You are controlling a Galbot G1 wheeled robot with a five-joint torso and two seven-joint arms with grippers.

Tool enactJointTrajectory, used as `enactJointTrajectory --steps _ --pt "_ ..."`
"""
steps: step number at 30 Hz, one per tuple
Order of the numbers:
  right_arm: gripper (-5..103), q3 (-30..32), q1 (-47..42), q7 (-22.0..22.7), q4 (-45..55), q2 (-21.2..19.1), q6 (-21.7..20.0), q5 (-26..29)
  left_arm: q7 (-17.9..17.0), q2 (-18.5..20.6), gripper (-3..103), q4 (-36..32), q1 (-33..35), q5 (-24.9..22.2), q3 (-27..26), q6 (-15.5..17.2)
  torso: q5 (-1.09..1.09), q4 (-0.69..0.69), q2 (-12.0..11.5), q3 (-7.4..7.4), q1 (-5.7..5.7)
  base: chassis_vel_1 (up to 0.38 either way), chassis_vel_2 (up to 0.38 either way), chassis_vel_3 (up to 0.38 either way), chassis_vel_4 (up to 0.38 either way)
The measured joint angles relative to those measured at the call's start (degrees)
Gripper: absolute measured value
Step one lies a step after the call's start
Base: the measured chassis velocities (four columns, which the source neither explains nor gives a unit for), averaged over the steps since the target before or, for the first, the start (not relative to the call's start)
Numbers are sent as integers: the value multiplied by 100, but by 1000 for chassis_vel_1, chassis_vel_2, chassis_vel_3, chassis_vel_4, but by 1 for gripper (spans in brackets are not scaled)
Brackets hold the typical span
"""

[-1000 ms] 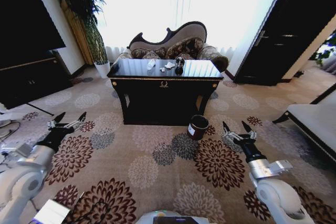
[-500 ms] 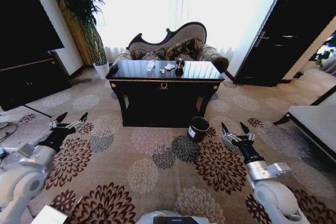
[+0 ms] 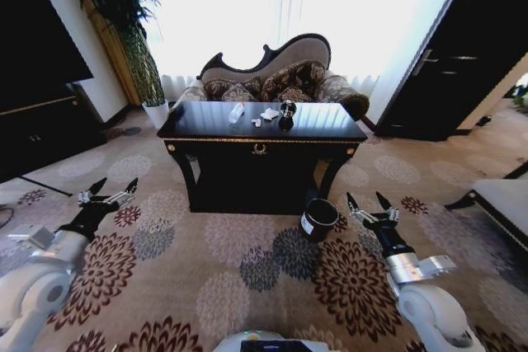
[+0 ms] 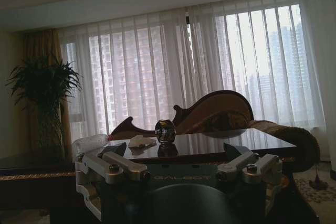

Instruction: Move to the front of the table and place the trash on the table into the trash bin.

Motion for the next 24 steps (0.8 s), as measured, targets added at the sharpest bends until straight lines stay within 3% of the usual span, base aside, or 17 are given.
enactJointTrajectory --steps 24 --pt "100 13 -69 -61 43 76 48 -14 56 -40 97 -76 36 44 -4 -19 3 2 2 -1 -3 -220 217 223 -223"
